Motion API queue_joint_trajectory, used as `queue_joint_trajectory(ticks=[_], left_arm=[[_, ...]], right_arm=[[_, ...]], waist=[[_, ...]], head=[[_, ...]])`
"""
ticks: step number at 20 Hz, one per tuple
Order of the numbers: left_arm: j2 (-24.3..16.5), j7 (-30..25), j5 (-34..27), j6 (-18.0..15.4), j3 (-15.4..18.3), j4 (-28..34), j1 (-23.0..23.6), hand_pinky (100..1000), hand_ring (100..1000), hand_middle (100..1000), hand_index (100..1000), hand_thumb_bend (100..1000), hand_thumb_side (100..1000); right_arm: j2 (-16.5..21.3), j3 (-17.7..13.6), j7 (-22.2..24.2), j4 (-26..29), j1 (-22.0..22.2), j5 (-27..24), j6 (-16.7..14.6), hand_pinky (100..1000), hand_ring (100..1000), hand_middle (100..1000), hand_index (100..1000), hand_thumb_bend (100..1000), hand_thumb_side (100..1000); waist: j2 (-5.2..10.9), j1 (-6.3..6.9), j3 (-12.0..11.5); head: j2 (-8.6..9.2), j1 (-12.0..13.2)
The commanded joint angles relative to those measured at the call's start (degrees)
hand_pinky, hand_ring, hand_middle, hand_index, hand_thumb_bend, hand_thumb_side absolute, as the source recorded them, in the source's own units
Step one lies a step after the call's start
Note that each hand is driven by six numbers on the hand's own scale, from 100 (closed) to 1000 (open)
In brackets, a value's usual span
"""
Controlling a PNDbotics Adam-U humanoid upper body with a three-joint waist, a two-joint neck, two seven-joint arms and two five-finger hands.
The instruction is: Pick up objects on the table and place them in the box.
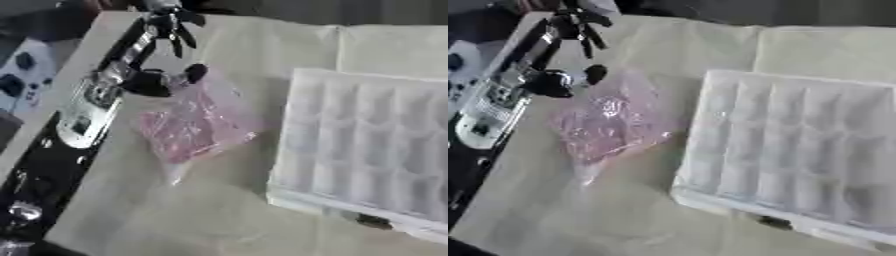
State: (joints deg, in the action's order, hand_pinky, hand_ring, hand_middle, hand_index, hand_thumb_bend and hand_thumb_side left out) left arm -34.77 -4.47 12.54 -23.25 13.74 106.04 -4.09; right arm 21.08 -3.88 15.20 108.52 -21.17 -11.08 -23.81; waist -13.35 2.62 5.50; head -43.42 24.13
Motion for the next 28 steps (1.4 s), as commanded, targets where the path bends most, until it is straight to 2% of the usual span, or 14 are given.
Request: queue_joint_trajectory(ticks=[1,5,10,13,14,15,20,21,22,23,27,28], left_arm=[[-2.10,-0.17,0.09,0.90,0.71,0.84,-0.63,363,569,718,850,368,624],[-2.12,-0.55,-0.42,1.59,0.75,1.21,-1.02,356,561,715,848,365,624],[-2.03,-1.09,-0.94,2.08,0.82,1.32,-0.69,355,561,716,847,363,629],[-2.88,-2.14,-0.26,2.12,0.22,0.78,-0.13,361,576,719,849,379,630],[-3.45,-2.66,0.32,2.08,-0.07,0.50,0.07,361,582,720,848,398,626],[-4.31,-3.19,1.07,2.06,-0.43,0.15,0.25,369,589,723,854,427,623],[-8.85,-5.28,5.85,1.72,-2.55,-1.28,0.01,437,645,765,883,524,643],[-10.20,-5.98,6.96,1.10,-3.20,-1.31,-0.04,480,688,798,917,557,702],[-11.43,-6.84,8.01,0.07,-3.80,-1.42,-0.03,480,688,798,917,557,702],[-12.99,-7.67,8.94,-1.16,-4.50,-1.62,0.06,516,721,814,933,621,754],[-17.49,-9.56,11.35,-5.20,-6.47,-3.58,-0.34,569,761,836,944,726,800],[-18.23,-10.19,12.00,-5.96,-6.84,-4.09,-0.66,561,755,833,942,724,797]], right_arm=[[-0.03,-0.13,-0.24,0.63,-0.71,-0.49,-0.52,479,607,580,649,417,952],[-0.44,-0.10,-0.64,0.38,-1.34,-0.62,-1.16,473,602,577,647,414,1000],[-0.04,-0.41,-1.76,0.25,-1.80,-0.63,-1.93,467,597,575,645,412,1000],[0.30,-0.31,-2.00,0.25,-1.60,-0.48,-1.90,468,598,575,646,414,1000],[0.42,-0.22,-1.90,0.26,-1.52,-0.42,-1.78,470,599,576,646,388,998],[0.60,-0.09,-1.70,0.29,-1.45,-0.35,-1.64,471,600,576,647,415,1000],[0.99,0.30,-0.67,0.42,-1.24,-0.27,-1.07,475,603,578,648,416,983],[1.08,0.35,-0.55,0.46,-1.36,-0.30,-1.04,475,603,578,648,416,989],[1.14,0.40,-0.46,0.47,-1.49,-0.34,-1.03,475,603,578,648,416,989],[1.23,0.45,-0.38,0.49,-1.66,-0.37,-1.04,475,603,577,648,415,993],[1.40,0.57,-0.15,0.48,-1.91,-0.42,-1.05,476,604,578,648,416,983],[1.39,0.57,-0.10,0.47,-1.89,-0.41,-1.04,476,604,578,648,416,984]], waist=[[1.43,-0.67,-0.48],[1.89,-2.26,-1.85],[2.57,-2.75,-1.41],[2.85,-1.89,-1.13],[2.83,-1.51,-1.22],[2.71,-1.04,-1.38],[2.22,0.16,-1.65],[2.10,0.26,-1.51],[2.01,0.30,-1.40],[1.87,0.41,-1.26],[1.56,0.71,-0.84],[1.53,0.73,-0.75]], head=[[1.43,-1.16],[2.15,-1.96],[2.28,-2.66],[0.89,-2.57],[0.35,-2.46],[-0.16,-2.39],[-0.68,-2.15],[-0.69,-2.13],[-0.69,-2.14],[-0.69,-2.15],[-0.70,-1.67],[-0.70,-1.53]])
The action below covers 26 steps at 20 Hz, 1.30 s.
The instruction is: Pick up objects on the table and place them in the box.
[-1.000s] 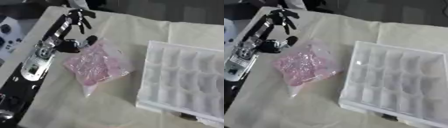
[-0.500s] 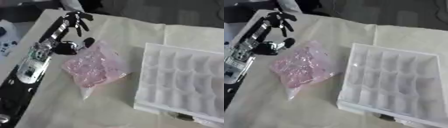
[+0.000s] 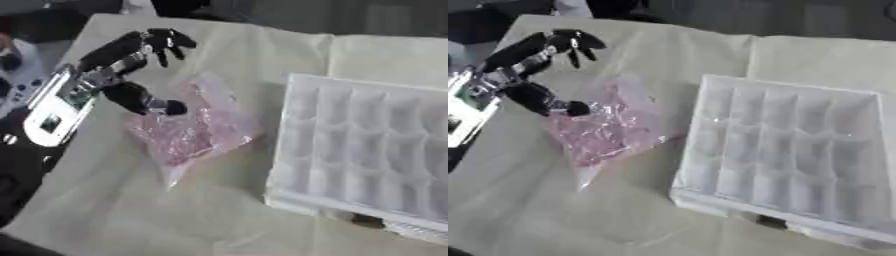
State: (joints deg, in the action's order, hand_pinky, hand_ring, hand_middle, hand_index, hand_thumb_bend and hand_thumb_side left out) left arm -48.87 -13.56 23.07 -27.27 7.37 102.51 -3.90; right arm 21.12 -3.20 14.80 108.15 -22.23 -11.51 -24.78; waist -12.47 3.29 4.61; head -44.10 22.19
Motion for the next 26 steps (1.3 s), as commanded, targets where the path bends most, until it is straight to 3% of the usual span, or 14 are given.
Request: queue_joint_trajectory(ticks=[1,8,15,26], left_arm=[[-4.79,-2.21,2.27,-2.80,-0.95,-1.00,-1.21,615,802,850,932,714,807],[-6.78,-13.64,5.61,-6.96,-2.53,-4.00,-4.97,635,820,862,939,775,834],[-6.23,-18.40,5.44,-7.37,-2.95,-8.09,-6.95,636,822,863,938,767,847],[-1.31,-23.14,5.53,-6.78,-2.49,-11.90,-9.62,616,808,859,936,734,890]], right_arm=[[1.38,-0.12,0.34,0.85,-0.82,0.02,-0.08,476,604,578,648,414,983],[1.59,-0.14,0.43,0.73,-1.00,0.14,-0.37,478,605,577,648,432,984],[1.62,-0.32,0.44,0.68,-0.91,0.41,-0.52,482,608,578,649,416,981],[1.41,-0.65,0.42,0.75,-0.76,0.64,-0.66,486,612,580,651,416,984]], waist=[[0.60,0.11,0.28],[0.12,-0.07,0.96],[-0.51,-0.07,1.41],[-1.49,-0.54,1.70]], head=[[-0.02,0.54],[-0.02,-0.17],[-0.02,-0.40],[-0.02,-0.54]])
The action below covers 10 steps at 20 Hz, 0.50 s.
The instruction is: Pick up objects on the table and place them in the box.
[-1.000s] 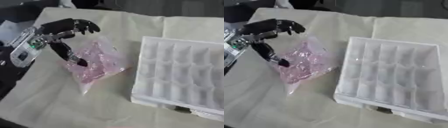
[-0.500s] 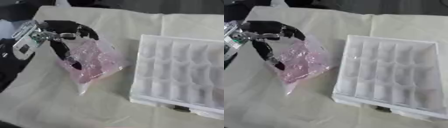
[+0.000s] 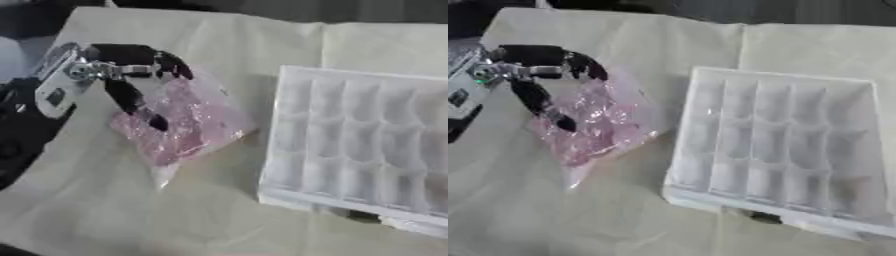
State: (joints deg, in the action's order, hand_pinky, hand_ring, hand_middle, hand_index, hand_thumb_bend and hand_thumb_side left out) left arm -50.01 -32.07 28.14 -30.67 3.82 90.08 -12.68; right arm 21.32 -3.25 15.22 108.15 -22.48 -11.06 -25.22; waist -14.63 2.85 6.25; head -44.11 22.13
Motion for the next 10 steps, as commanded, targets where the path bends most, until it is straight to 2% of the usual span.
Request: queue_joint_trajectory(ticks=[1,10], left_arm=[[0.54,-5.13,1.48,-2.95,1.37,1.15,-1.04,617,810,861,938,741,899],[6.08,-9.02,13.32,0.93,1.50,8.72,-1.01,640,822,871,946,771,930]], right_arm=[[1.20,-0.64,-0.02,0.76,-0.47,0.22,-0.23,487,613,580,651,416,984],[1.16,-0.82,-0.04,0.81,-0.48,0.45,-0.39,490,615,581,652,416,980]], waist=[[0.58,-0.14,0.03],[-0.21,-0.54,-0.20]], head=[[0.00,-0.55],[0.00,-0.63]])
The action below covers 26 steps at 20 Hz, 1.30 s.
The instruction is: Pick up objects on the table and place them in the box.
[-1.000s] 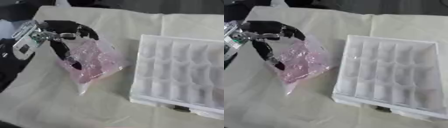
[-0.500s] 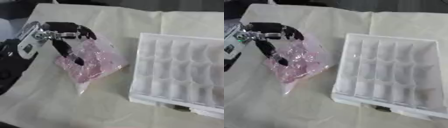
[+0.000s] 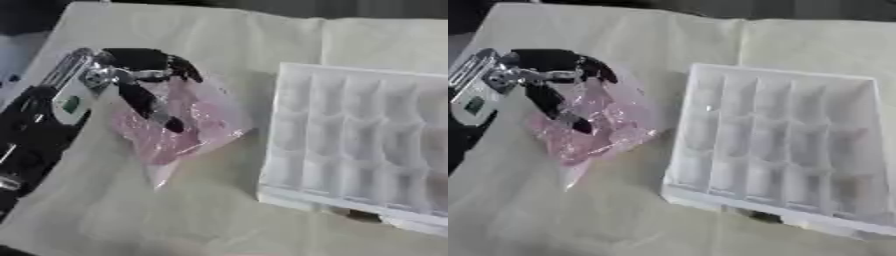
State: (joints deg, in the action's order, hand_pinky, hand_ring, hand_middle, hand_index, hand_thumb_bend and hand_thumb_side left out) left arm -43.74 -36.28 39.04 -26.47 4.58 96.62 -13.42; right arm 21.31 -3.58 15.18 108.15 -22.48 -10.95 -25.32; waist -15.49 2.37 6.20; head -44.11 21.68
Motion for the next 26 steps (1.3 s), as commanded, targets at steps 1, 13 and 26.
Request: queue_joint_trajectory(ticks=[1,13,26], left_arm=[[0.21,-5.19,3.36,-3.09,0.56,2.57,-0.18,642,823,871,946,775,932],[-1.66,-5.51,13.29,-2.94,-1.13,2.19,3.05,673,836,868,944,903,922],[2.91,0.65,29.27,0.95,2.35,0.50,6.44,671,790,800,886,950,889]], right_arm=[[1.14,-0.48,0.02,0.83,-0.52,0.36,-0.30,490,616,581,652,416,981],[1.61,-0.21,1.03,0.90,-1.26,-0.31,-1.09,499,620,583,653,414,1000],[1.59,-0.24,1.37,0.94,-1.95,-1.08,-1.89,499,620,582,653,413,1000]], waist=[[0.58,-0.07,-0.12],[-0.22,-0.01,0.83],[-1.00,-0.76,0.59]], head=[[0.00,-0.19],[0.00,-0.17],[0.00,0.01]])
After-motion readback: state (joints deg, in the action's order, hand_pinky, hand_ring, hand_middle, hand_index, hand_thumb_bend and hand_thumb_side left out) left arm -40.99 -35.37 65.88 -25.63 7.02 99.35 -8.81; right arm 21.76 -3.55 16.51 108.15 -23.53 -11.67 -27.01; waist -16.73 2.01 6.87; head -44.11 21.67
